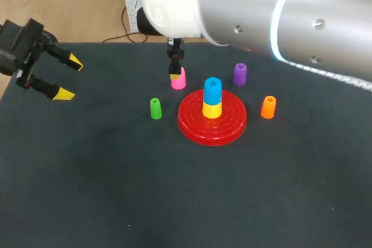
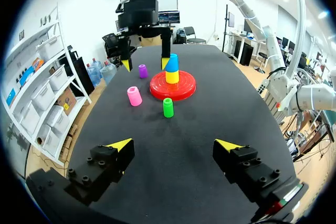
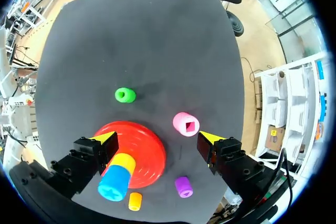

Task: Pick up and stack the cylinders on the red base in this order: pink,purple,orange,green

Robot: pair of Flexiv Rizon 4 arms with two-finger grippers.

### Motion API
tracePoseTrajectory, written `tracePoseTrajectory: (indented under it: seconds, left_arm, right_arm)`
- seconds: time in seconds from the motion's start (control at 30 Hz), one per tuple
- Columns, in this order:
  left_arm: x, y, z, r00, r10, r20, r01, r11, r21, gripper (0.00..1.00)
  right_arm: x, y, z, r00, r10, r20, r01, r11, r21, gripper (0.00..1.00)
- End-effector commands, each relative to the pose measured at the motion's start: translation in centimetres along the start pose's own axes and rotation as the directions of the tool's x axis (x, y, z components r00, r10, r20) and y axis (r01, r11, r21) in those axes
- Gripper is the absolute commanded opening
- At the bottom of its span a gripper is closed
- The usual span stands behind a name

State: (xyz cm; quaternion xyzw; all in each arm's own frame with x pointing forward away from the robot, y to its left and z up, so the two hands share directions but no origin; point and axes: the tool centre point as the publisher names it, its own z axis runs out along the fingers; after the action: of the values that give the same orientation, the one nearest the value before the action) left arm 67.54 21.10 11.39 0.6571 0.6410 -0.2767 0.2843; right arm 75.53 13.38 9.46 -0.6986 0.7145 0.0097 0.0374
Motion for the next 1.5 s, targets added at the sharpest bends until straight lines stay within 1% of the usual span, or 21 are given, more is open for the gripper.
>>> tracePoseTrajectory:
  seconds: [0.03, 0.1, 0.33, 0.5, 0.83, 1.1, 1.5]
  left_arm:
    - [0.0, -0.1, 0.0, 1.0, 0.001, -0.001, -0.001, 1.0, -0.003, 1.0]
    - [0.0, -0.1, 0.0, 1.0, 0.001, -0.001, -0.001, 1.0, -0.003, 1.0]
    - [0.0, -0.1, 0.0, 1.0, 0.001, -0.001, -0.001, 1.0, -0.003, 1.0]
    - [0.0, -0.1, 0.0, 1.0, 0.001, -0.001, -0.001, 1.0, -0.003, 1.0]
    - [0.0, -0.1, 0.0, 1.0, 0.001, -0.001, -0.001, 1.0, -0.003, 1.0]
    - [0.0, -0.1, 0.0, 1.0, 0.001, -0.001, -0.001, 1.0, -0.003, 1.0]
    - [0.0, -0.1, 0.0, 1.0, 0.001, -0.001, -0.001, 1.0, -0.003, 1.0]
  right_arm:
    - [-0.1, -1.2, 0.6, 1.0, 0.005, -0.017, -0.005, 1.0, -0.011, 1.0]
    - [0.1, -1.5, 0.8, 1.0, 0.01, -0.017, -0.01, 1.0, -0.006, 1.0]
    - [0.8, -2.3, 2.0, 1.0, 0.019, -0.004, -0.02, 0.999, -0.035, 1.0]
    - [0.4, -2.4, 2.9, 1.0, 0.003, 0.003, -0.003, 0.998, -0.066, 1.0]
    - [0.2, -2.1, 4.6, 1.0, -0.007, 0.008, 0.008, 0.998, -0.065, 1.0]
    - [0.5, -2.3, 5.0, 1.0, -0.015, 0.016, 0.016, 0.998, -0.056, 1.0]
    - [0.1, -2.5, 5.4, 0.999, -0.041, -0.007, 0.041, 0.997, -0.062, 1.0]
